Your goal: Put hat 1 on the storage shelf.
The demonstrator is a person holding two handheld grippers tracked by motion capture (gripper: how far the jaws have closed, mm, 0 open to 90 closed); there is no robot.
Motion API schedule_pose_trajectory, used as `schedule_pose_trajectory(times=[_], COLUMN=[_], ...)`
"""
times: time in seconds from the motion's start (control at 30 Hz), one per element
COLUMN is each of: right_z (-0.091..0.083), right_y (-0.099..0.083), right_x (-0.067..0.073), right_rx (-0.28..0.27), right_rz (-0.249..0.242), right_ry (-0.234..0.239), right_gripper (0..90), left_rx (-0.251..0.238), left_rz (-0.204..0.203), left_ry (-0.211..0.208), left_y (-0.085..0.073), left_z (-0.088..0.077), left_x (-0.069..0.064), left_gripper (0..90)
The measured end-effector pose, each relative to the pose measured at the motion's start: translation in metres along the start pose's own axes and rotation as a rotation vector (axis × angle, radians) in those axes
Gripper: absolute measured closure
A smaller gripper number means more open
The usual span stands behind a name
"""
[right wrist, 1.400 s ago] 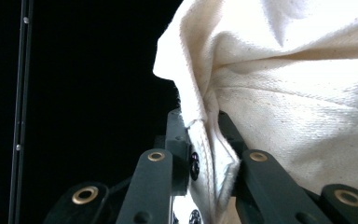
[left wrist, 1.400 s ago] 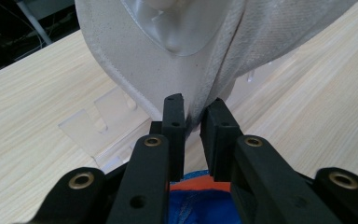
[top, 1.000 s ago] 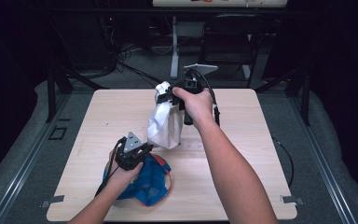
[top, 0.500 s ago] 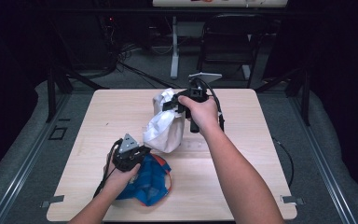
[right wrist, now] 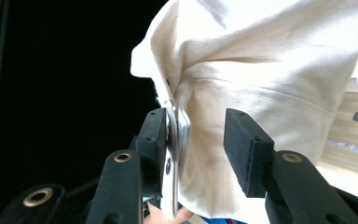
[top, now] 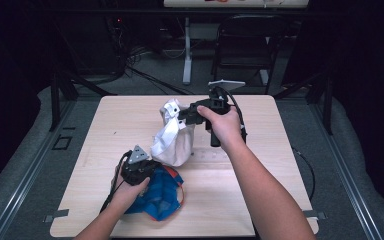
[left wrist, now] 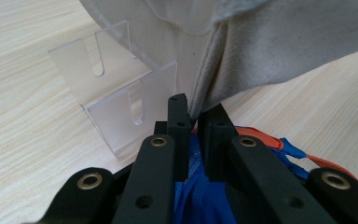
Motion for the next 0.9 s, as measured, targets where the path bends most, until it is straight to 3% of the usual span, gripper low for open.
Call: schedule_pose_trajectory(times=[0.13,0.27,0.4,0.43,0.53,0.6,0.77,0.8,0.9], right_z=[-0.011,-0.023,-0.038,-0.043,-0.054,-0.058,-0.057,-0.057,-0.047], right_y=[-0.004,-0.009,-0.017,-0.02,-0.032,-0.042,-0.061,-0.061,-0.074], right_x=[-0.006,-0.013,-0.017,-0.018,-0.022,-0.026,-0.048,-0.048,-0.065], right_rx=[-0.026,-0.046,-0.087,-0.093,-0.102,-0.104,-0.106,-0.106,-0.106], right_rz=[-0.026,-0.058,-0.104,-0.123,-0.178,-0.186,-0.219,-0.219,-0.236], right_ry=[0.003,-0.006,-0.003,-0.009,-0.04,-0.036,-0.079,-0.079,-0.137], right_gripper=[58.2,56.8,53.1,53.0,52.7,52.7,52.2,52.2,52.3], left_rx=[0.0,-0.021,-0.039,-0.046,-0.061,-0.058,-0.024,-0.024,-0.015], left_rz=[-0.013,-0.018,-0.011,0.009,0.018,0.021,-0.024,-0.024,-0.06], left_ry=[0.006,0.001,-0.008,-0.001,0.001,0.006,0.047,0.047,0.088], left_y=[0.001,0.001,-0.001,-0.003,-0.004,-0.005,-0.019,-0.019,-0.029], left_z=[-0.001,-0.008,-0.016,-0.023,-0.034,-0.038,-0.057,-0.057,-0.066], left_x=[0.0,-0.001,-0.002,-0.001,0.003,0.006,0.031,0.031,0.049], left_gripper=[80.8,69.4,57.5,55.5,51.7,50.8,48.6,48.5,48.1])
Point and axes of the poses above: each handheld gripper's, and its own axes: z roughly forward along the jaws, y roughly out of its top, x roughly to its left, the point moved 6 cm from there along z, roughly forward along the jaws, and after that the axes turned 4 degrees about -z, right-handed, at the moved point
